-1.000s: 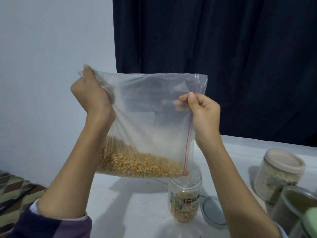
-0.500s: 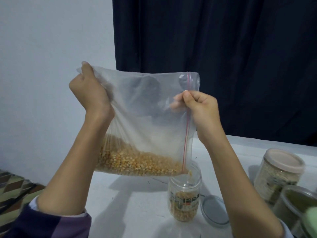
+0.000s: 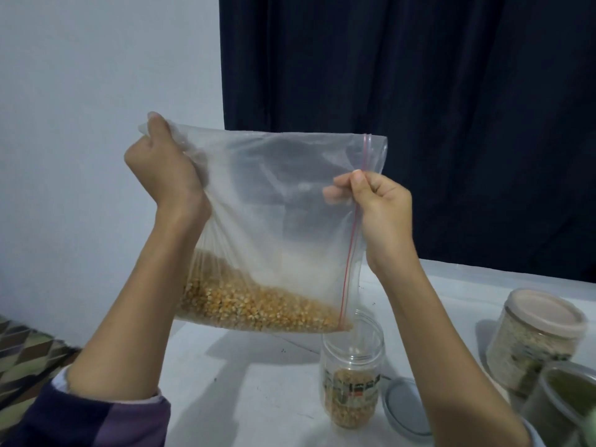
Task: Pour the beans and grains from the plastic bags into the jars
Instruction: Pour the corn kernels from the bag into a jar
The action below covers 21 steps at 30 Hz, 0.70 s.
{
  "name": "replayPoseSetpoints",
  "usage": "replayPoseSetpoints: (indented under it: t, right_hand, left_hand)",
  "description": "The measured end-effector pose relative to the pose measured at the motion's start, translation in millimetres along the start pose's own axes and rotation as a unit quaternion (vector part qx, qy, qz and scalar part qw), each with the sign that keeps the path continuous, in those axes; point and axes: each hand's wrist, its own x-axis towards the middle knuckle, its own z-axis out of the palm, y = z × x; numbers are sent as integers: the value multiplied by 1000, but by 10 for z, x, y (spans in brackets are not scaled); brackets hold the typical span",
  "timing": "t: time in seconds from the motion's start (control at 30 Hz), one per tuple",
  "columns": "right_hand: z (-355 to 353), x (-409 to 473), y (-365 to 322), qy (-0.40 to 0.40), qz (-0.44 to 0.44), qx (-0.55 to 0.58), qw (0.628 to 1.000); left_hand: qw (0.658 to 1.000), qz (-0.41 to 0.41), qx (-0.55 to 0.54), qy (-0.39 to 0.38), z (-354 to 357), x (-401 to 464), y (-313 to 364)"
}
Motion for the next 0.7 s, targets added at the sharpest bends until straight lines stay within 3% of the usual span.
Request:
replayPoseSetpoints:
  t: [0.1, 0.2, 0.3, 0.6, 0.7]
  right_hand:
    - [-8, -7, -13, -40, 5, -12, 999]
    - [-34, 10, -30, -18, 1, -4, 1000]
    - [-34, 13, -20, -44, 10, -11, 999]
    - [-77, 3, 16, -4, 5, 6, 1000]
    - [-102, -7, 10, -52, 20, -16, 998]
  left_hand:
    - [1000, 5, 6, 1, 2, 13, -7]
    - [1000, 14, 1, -4, 13, 21, -6]
    - [1000, 9, 1, -8, 19, 32, -21]
    - [1000, 14, 0, -18, 36, 11, -39]
    - [1000, 7, 15, -15, 39, -2, -59]
